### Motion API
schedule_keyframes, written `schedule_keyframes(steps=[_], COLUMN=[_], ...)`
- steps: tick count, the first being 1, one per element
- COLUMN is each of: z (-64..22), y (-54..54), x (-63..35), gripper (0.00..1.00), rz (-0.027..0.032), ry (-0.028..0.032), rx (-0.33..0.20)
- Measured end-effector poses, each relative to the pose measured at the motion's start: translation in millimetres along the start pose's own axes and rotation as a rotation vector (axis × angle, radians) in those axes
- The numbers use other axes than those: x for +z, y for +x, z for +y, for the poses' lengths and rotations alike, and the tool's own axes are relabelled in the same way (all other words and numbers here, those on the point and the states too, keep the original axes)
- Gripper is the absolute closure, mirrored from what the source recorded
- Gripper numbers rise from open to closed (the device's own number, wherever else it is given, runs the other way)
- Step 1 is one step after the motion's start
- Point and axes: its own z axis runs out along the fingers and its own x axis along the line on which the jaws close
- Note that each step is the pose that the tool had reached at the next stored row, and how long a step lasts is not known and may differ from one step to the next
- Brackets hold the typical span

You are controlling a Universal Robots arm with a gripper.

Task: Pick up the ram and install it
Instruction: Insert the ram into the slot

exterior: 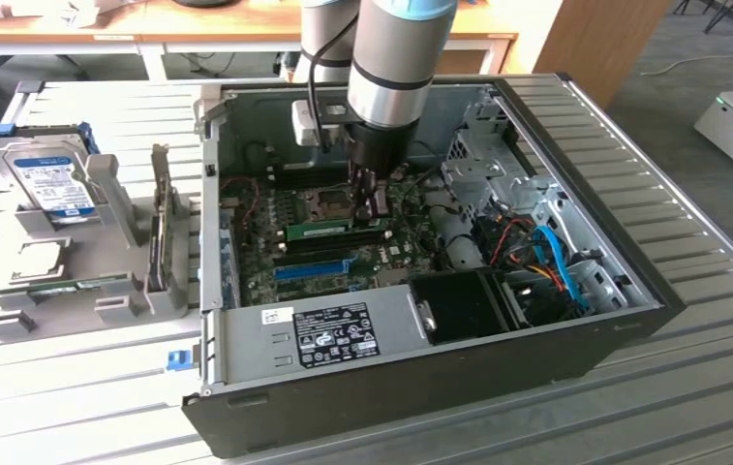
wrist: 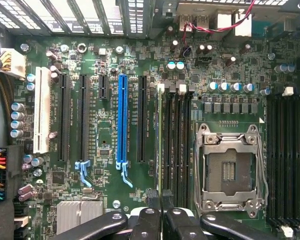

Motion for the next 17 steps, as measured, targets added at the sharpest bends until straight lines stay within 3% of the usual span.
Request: schedule_keyframes(steps=[17], z=[-0.3], y=[0.4], x=[8.3], gripper=[0.87], rz=[0.0001], ry=[-0.0001], rx=[0.000])
